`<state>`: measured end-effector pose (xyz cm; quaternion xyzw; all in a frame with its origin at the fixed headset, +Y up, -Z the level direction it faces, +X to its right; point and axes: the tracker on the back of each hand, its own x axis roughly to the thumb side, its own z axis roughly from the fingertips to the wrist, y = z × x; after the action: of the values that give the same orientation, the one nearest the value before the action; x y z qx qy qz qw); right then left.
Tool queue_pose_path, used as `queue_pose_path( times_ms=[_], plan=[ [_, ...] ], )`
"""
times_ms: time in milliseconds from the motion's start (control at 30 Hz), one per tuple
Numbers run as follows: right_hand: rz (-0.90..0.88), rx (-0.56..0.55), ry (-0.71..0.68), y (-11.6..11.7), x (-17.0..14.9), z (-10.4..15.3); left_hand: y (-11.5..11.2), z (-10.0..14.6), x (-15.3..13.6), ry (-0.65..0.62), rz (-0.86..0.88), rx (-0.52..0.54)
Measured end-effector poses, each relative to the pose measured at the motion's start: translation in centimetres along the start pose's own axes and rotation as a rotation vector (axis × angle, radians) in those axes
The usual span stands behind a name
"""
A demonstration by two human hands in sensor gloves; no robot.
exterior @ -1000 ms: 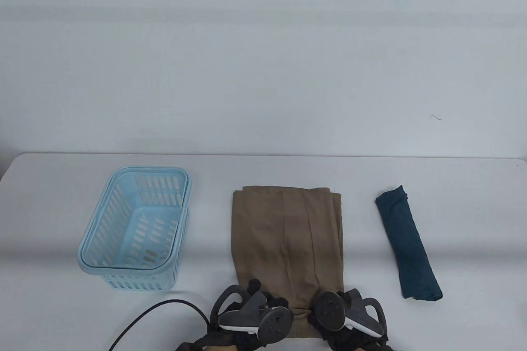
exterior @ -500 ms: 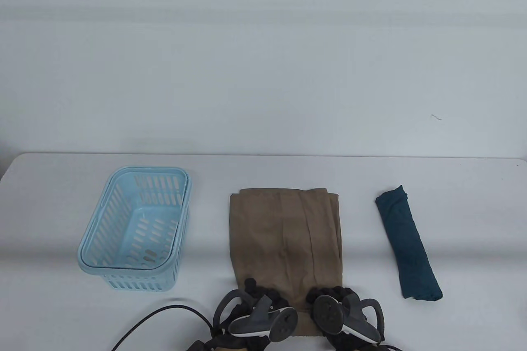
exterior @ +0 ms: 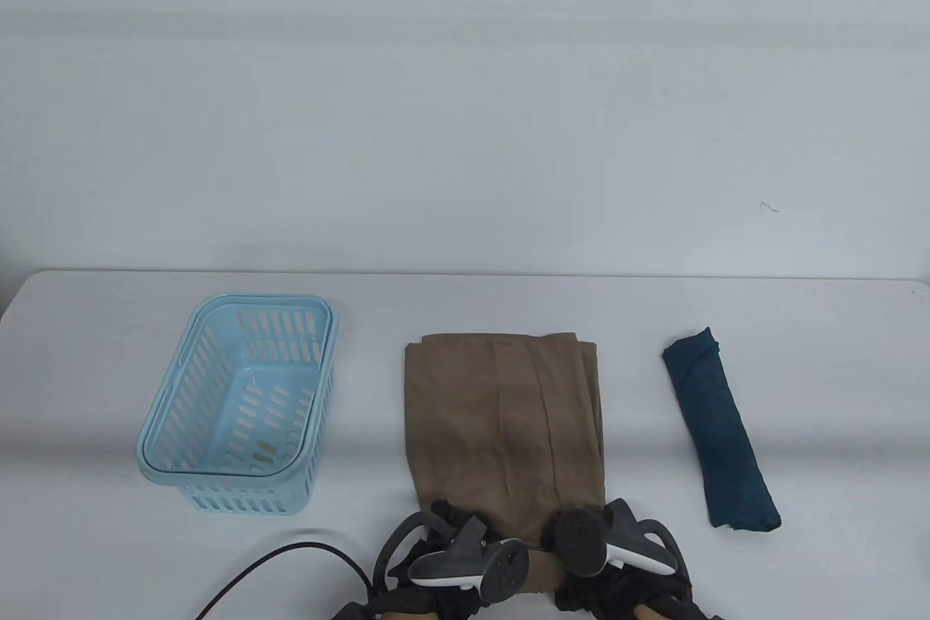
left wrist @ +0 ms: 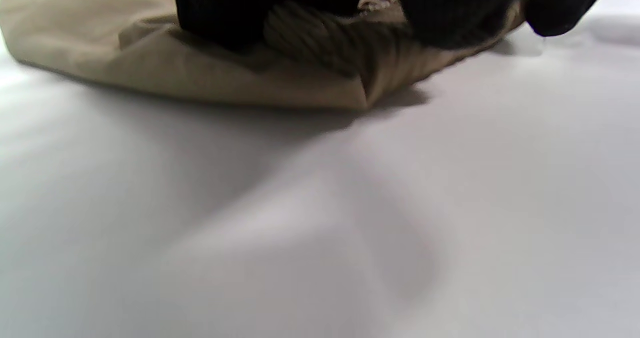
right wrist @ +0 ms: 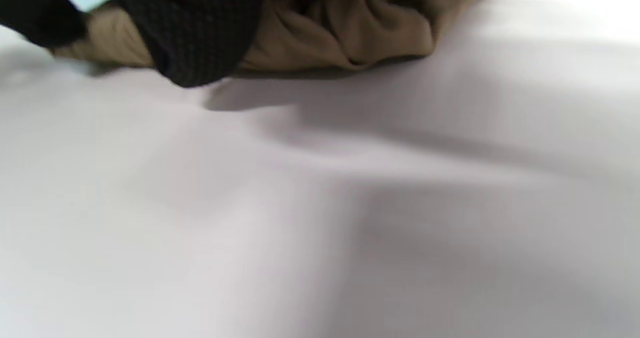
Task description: Roll shorts into tight roll
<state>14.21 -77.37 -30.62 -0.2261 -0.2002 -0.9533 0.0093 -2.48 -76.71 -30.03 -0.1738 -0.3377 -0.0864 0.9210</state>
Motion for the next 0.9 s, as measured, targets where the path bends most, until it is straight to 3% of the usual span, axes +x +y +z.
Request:
queue_pose_path(
  times_ms=[67,200,400,600,800,900],
  plan=[
    [0.053,-0.067,-0.012,0.0,0.4,0.1,-0.1,0.0,0.2,0.002,-0.065,0.042],
    [0.057,-0.087,-0.013,-0.3,0.3,0.5,0.4,0.3,0.1,-0.011,-0.060,0.061],
    [-0.180,-0.099,0.015,-1.0,-1.2,0.5,0.7,0.7,-1.8,0.015,0.192,0.018],
    [-0.409,-0.054,0.062,-0.5,-2.1,0.3,1.2,0.9,-2.5,0.054,0.264,0.104],
    [-0.296,-0.081,0.123,-0.2,-1.5,0.0,0.5,0.5,-2.4,0.089,0.228,0.210],
    [-0.238,-0.100,0.156,-0.2,-1.2,-0.3,1.3,0.8,-2.5,0.096,0.169,0.248]
  ],
)
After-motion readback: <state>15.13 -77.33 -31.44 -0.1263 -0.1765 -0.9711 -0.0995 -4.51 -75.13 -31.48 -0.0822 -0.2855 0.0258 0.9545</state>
